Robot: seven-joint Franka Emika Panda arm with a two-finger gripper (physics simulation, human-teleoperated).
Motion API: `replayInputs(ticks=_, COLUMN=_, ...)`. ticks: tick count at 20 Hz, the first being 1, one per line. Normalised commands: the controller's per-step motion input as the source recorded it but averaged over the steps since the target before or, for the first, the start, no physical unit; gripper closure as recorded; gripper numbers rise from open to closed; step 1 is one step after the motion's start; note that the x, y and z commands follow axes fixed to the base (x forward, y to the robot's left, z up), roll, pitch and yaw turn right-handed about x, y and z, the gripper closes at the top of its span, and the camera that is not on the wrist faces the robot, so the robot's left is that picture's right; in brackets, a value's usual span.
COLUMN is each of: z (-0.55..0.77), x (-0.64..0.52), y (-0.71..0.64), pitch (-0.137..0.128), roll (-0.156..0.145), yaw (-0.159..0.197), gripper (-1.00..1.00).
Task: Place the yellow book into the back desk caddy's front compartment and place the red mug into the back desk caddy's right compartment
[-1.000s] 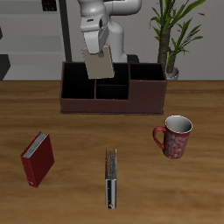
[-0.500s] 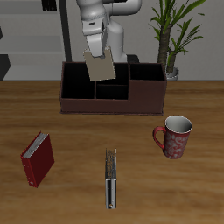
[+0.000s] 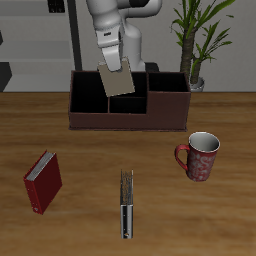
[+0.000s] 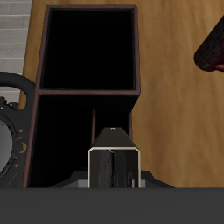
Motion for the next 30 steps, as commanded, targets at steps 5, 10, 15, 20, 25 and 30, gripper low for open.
replayInputs(ticks=5, z=-0.12, x=-0.07, y=-0.01, pitch=0.021, roll=0.014, yaw=0.015, gripper=1.0)
replayInputs(ticks=10, z=-0.01, x=0.03, y=-0.07, pitch=0.002, roll=-0.016, yaw=-0.001, gripper=1.0)
replayInputs(ticks=15, z=0.01, x=0.07, y=-0.01, pitch=-0.004, roll=-0.008, yaw=-0.004, gripper=1.0)
replayInputs(ticks=20, z=0.11, x=0.08, y=-0.03, pitch=-0.038, roll=-0.012, yaw=0.001, gripper=1.0)
replayInputs(ticks=25, z=-0.06, x=0.03, y=0.05, pitch=0.014, roll=0.008, yaw=-0.014, gripper=1.0)
replayInputs(ticks=30, z=-0.15, x=-0.11, y=0.27, pitch=0.022, roll=0.068, yaw=0.011, gripper=1.0)
